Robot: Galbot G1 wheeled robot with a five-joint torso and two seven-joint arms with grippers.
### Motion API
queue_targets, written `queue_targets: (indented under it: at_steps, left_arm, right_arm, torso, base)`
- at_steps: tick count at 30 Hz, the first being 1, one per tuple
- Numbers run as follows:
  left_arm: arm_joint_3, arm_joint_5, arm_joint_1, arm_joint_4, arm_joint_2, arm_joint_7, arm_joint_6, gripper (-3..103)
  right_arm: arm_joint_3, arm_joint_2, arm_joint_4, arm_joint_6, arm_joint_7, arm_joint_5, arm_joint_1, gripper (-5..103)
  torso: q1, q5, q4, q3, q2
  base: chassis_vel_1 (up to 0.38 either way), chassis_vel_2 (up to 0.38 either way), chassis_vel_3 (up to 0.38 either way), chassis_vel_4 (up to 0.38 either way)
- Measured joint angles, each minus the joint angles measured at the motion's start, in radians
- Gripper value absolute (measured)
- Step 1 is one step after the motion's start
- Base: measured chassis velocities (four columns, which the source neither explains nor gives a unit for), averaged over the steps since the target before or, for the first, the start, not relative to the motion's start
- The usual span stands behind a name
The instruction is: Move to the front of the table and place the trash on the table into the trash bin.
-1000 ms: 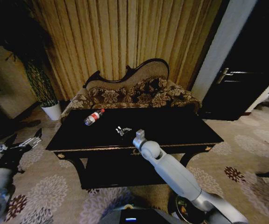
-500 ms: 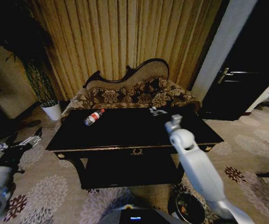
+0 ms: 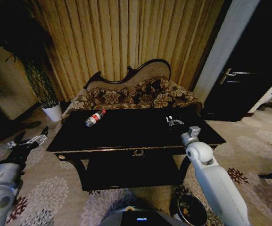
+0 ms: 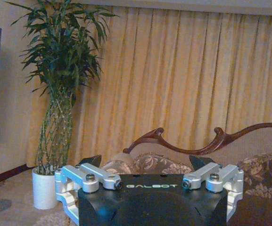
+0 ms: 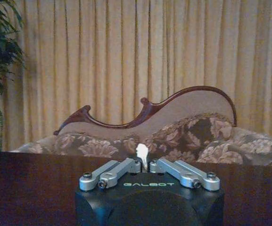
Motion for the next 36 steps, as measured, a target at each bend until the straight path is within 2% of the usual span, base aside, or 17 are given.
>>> queue_targets:
  at_steps: [9, 24, 34, 36]
  left_arm:
    - [-0.003, 0.000, 0.006, 0.000, -0.004, 0.005, -0.007, 100]
    - [-0.001, -0.001, 0.003, 0.005, -0.004, 0.019, -0.008, 100]
    - [0.007, -0.001, 0.001, 0.015, -0.004, 0.023, -0.011, 100]
    - [0.009, -0.001, -0.001, 0.017, -0.005, 0.023, -0.011, 100]
  right_arm:
    - [-0.008, 0.010, 0.025, -0.003, 0.000, 0.009, -0.025, 3]
    - [-0.013, 0.014, 0.025, 0.001, 0.000, -0.007, -0.034, 3]
    - [-0.022, 0.026, 0.001, 0.032, 0.000, -0.050, -0.049, 2]
    - [-0.021, 0.030, 0.001, 0.032, 0.000, -0.056, -0.061, 5]
  torso:
    - [0.000, 0.0000, -0.0002, 0.000, 0.000]
    - [0.000, -0.0001, 0.0000, 0.000, 0.000]
    - [0.000, -0.0002, 0.0002, 0.000, 0.000]
    - [-0.001, 0.0000, 0.0001, 0.000, 0.001]
  base:
    - [0.134, -0.119, -0.121, 0.134]
    - [0.215, -0.210, -0.222, 0.211]
    - [0.164, -0.169, -0.143, 0.166]
    - [0.077, -0.064, -0.044, 0.090]
